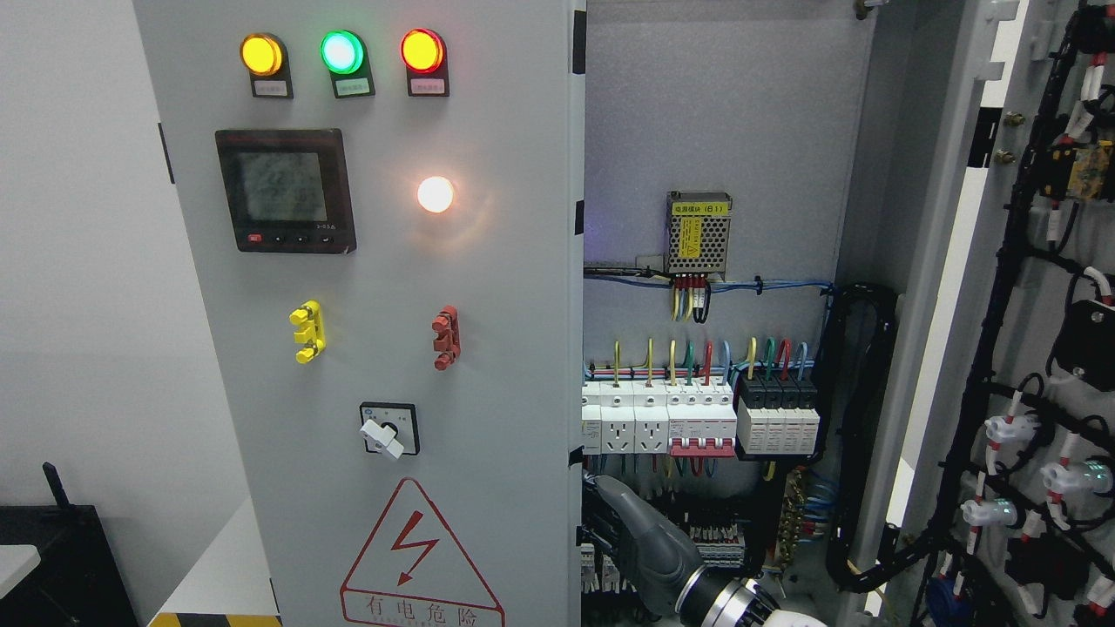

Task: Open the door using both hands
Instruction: 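Pull the lamp-panel door outward toward the robot with the right hand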

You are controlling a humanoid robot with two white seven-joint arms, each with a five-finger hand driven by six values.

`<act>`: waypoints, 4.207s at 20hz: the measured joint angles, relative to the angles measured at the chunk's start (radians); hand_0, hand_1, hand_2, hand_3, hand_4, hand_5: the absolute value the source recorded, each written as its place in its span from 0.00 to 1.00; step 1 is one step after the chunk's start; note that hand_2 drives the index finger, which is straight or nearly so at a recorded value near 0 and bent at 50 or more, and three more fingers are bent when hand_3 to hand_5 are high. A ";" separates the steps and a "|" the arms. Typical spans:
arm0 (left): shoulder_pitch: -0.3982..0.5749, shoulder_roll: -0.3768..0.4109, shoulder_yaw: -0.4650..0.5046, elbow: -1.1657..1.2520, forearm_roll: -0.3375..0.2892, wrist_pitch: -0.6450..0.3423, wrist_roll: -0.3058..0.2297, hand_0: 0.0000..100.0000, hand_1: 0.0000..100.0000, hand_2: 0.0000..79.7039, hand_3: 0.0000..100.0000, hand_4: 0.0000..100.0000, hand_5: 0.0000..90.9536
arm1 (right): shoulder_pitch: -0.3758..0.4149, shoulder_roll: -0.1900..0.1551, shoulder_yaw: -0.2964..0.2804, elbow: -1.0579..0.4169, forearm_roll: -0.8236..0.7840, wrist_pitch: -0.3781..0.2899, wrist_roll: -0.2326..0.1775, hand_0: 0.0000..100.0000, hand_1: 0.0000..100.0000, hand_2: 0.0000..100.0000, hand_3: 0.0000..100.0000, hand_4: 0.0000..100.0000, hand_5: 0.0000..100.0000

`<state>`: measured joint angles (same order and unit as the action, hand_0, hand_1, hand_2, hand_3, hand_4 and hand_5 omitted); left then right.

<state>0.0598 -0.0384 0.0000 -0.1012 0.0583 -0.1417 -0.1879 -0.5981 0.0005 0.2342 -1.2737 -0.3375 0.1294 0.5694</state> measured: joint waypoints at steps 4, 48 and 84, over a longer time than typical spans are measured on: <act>0.000 0.000 0.000 0.000 0.000 0.000 0.000 0.00 0.00 0.00 0.00 0.00 0.00 | 0.008 0.000 0.003 -0.006 -0.019 -0.006 0.021 0.38 0.00 0.00 0.00 0.00 0.00; 0.000 0.000 0.000 0.000 0.000 -0.001 0.000 0.00 0.00 0.00 0.00 0.00 0.00 | 0.026 -0.001 0.054 -0.058 -0.124 -0.010 0.287 0.38 0.00 0.00 0.00 0.00 0.00; 0.000 0.000 0.000 0.000 0.000 -0.001 0.000 0.00 0.00 0.00 0.00 0.00 0.00 | 0.067 -0.055 0.191 -0.159 -0.222 -0.010 0.383 0.38 0.00 0.00 0.00 0.00 0.00</act>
<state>0.0598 -0.0383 0.0000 -0.1012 0.0583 -0.1428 -0.1880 -0.5309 -0.0549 0.4247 -1.4328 -0.5597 0.1191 0.9522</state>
